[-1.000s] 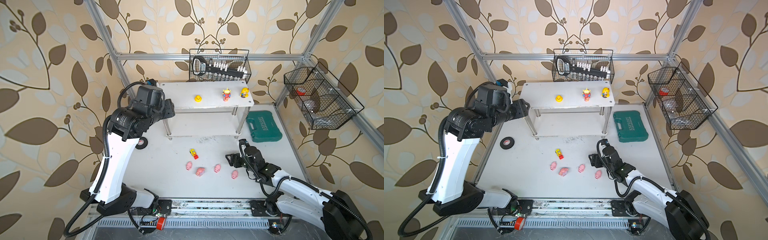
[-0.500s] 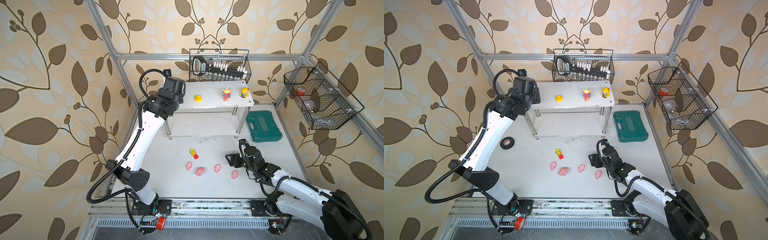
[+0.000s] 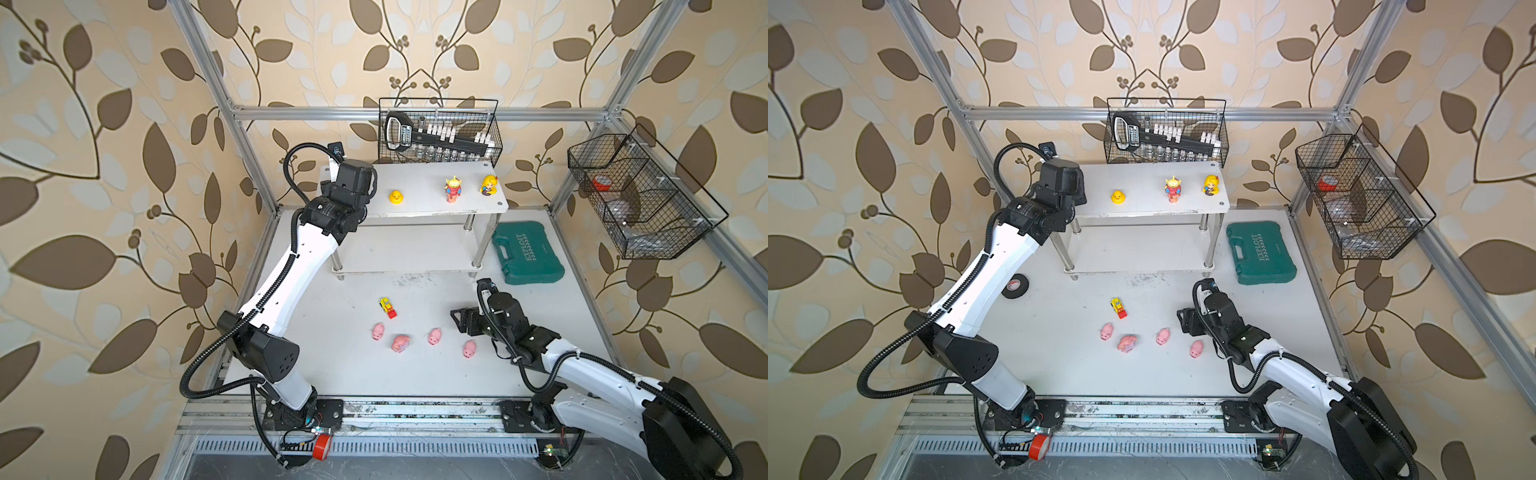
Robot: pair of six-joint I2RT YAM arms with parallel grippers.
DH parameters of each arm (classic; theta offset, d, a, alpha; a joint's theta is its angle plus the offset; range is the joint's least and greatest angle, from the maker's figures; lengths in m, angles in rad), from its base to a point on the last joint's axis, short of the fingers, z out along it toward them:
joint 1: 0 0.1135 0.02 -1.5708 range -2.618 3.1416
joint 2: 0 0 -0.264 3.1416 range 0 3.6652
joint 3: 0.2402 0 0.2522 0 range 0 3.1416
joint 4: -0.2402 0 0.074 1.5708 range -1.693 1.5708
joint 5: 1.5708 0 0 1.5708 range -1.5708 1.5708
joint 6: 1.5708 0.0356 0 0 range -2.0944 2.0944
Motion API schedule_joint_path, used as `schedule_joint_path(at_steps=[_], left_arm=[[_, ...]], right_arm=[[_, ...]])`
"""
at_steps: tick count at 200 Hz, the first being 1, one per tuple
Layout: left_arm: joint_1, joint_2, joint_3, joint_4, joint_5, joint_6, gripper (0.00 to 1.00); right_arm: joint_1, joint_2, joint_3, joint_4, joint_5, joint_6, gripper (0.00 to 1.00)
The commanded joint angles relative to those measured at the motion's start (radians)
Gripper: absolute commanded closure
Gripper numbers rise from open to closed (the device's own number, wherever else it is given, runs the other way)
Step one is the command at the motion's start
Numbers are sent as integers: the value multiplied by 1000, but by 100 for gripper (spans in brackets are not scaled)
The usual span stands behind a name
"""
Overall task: Organize plastic toys on shelves
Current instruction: Place the plastic toy on the shelf.
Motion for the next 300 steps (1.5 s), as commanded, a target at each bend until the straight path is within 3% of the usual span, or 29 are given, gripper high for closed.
schedule_joint_path(at_steps=[1, 35, 166, 250, 300], left_arm=[[-4, -11, 1, 59, -37, -49, 59], [-4, -2, 6, 49, -40, -47, 57], [-4, 7, 42, 19, -49, -35, 29], [-4, -14, 42, 24, -48, -24, 23], [-4, -50, 37, 25, 5, -6, 10]], right_arm=[[-2, -7, 26, -5, -11, -15, 22], [-2, -6, 26, -5, -11, -16, 22], [-2, 0, 21, 2, -12, -11, 22], [-2, 9, 22, 5, -17, -11, 22], [-3, 14, 22, 10, -28, -11, 22]])
